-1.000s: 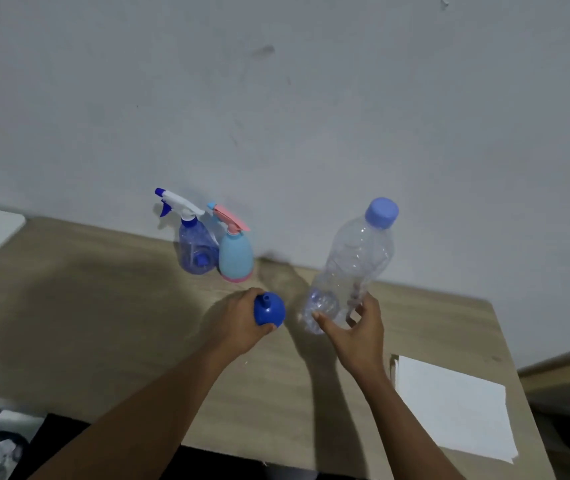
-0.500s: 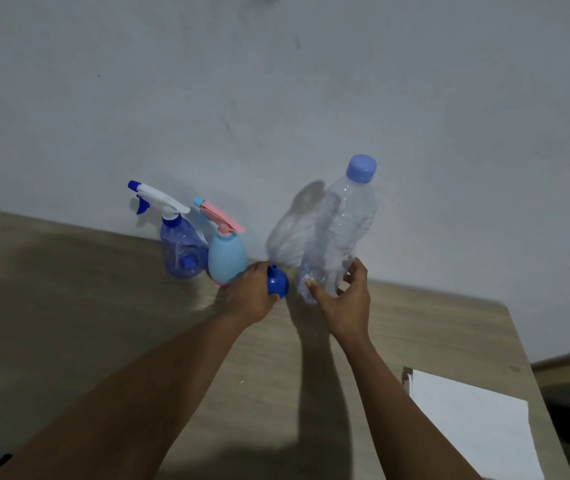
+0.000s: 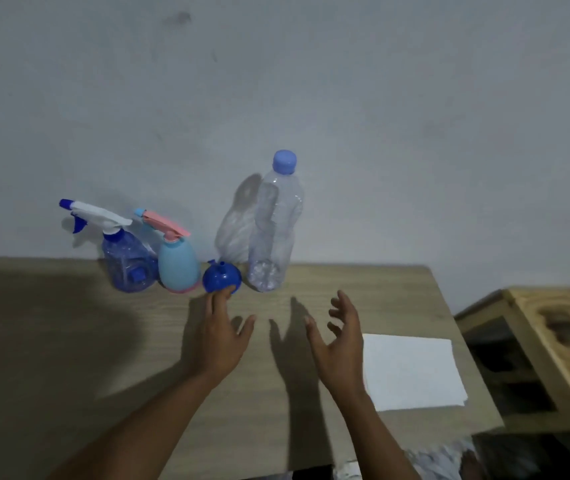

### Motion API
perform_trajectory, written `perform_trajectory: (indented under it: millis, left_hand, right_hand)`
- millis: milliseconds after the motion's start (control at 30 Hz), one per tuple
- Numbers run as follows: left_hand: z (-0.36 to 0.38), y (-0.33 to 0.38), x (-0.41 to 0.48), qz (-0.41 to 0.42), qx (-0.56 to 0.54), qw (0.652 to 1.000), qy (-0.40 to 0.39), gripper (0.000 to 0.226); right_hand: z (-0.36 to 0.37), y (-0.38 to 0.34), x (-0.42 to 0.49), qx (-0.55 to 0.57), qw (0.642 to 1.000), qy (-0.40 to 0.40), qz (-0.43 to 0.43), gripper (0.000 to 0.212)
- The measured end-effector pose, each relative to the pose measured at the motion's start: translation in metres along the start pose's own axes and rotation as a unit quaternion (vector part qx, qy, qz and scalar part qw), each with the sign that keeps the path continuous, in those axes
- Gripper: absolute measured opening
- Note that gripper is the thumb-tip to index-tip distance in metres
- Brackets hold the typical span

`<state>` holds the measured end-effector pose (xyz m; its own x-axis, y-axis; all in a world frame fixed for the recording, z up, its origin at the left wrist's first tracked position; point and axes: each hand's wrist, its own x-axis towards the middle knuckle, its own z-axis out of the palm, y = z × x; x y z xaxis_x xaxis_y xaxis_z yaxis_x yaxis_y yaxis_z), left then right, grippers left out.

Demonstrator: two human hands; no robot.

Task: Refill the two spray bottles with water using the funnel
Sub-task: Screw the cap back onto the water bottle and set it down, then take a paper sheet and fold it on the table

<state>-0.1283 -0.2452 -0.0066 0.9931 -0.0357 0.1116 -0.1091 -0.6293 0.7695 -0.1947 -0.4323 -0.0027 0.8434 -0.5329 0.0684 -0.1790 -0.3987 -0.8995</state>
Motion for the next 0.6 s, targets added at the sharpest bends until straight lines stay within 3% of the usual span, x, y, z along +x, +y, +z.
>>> perform_trajectory:
  millis: [133,233,367,600]
  left_hand:
    - [0.027,0.033,-0.029,0.011,-0.024,0.992,-0.120,0.039]
    - [0.059,0.062,-0.040,0.034,-0.026,0.985,-0.168,0.031]
    - [0.104,0.097,-0.047,0.039,0.038,0.982,-0.179,0.028]
    - [0.174,0.115,-0.053,-0.039,0.107,0.980,-0.164,0.036]
  right_hand:
    - [-0.083,0.039,-0.022,-0.105,0.994,0.038,0.017,0.062]
    - [-0.145,0.071,-0.015,-0.181,0.981,0.048,0.039,0.059]
    - [-0.209,0.107,0.014,-0.257,0.963,0.023,0.082,0.064]
    - [-0.251,0.140,0.048,-0.283,0.945,-0.096,0.132,0.086]
